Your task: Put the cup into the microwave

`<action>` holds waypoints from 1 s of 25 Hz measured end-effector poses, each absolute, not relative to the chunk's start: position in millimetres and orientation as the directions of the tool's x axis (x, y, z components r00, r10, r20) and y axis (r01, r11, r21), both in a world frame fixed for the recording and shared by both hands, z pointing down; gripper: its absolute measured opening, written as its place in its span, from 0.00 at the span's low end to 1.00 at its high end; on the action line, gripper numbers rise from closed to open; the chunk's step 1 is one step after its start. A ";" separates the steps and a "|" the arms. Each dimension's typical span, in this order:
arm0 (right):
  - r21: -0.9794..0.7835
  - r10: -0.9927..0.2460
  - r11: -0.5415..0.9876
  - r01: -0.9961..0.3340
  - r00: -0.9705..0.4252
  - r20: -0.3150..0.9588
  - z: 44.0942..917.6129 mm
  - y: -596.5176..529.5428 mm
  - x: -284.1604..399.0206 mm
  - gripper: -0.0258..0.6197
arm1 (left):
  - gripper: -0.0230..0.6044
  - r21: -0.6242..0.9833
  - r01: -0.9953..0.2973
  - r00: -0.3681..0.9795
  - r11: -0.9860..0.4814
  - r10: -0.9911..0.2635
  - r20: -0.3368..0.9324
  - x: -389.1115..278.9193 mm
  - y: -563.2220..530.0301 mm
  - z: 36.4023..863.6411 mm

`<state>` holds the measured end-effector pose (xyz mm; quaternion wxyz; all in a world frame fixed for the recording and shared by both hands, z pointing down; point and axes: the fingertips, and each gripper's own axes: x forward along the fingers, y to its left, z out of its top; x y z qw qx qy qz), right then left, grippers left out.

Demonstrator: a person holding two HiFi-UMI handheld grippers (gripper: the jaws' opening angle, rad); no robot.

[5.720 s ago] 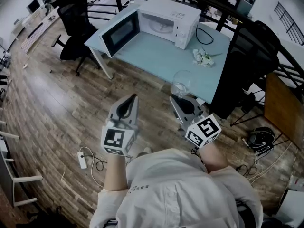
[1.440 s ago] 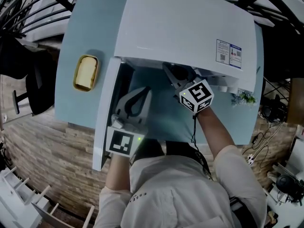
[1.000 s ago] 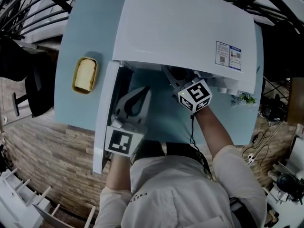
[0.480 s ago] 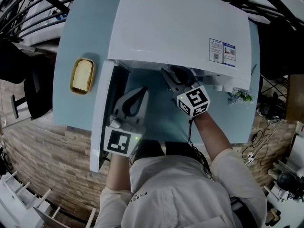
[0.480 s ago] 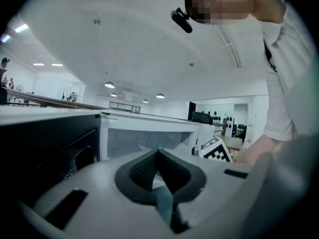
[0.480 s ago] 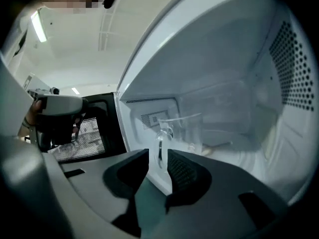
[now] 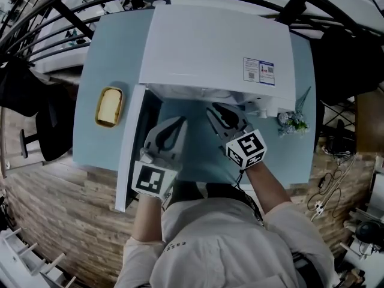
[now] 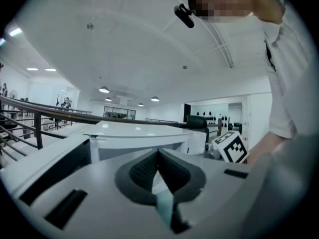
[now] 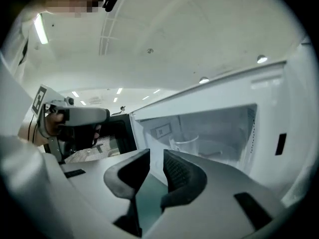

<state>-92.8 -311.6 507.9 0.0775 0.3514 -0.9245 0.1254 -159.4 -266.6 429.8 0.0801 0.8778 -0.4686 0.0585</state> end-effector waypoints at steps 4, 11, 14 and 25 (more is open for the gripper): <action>-0.184 -0.643 0.724 -0.665 -0.747 0.170 468.8 -292.7 -86.0 0.12 | 0.04 0.079 -0.827 0.562 -0.557 -0.813 0.154 -155.2 -257.9 409.4; -0.152 -0.669 0.723 -0.674 -0.738 0.091 409.3 -271.4 -69.3 0.07 | 0.04 0.026 -0.814 0.579 -0.580 -0.809 0.097 -155.4 -249.0 379.7; -0.146 -0.675 0.721 -0.677 -0.735 0.073 388.4 -261.6 -62.1 0.07 | 0.04 0.013 -0.813 0.582 -0.583 -0.810 0.075 -154.8 -245.7 366.0; -0.076 -0.702 0.709 -0.701 -0.712 0.020 344.5 -243.2 -52.6 0.06 | 0.04 -0.027 -0.798 0.599 -0.602 -0.798 0.068 -154.5 -240.2 337.1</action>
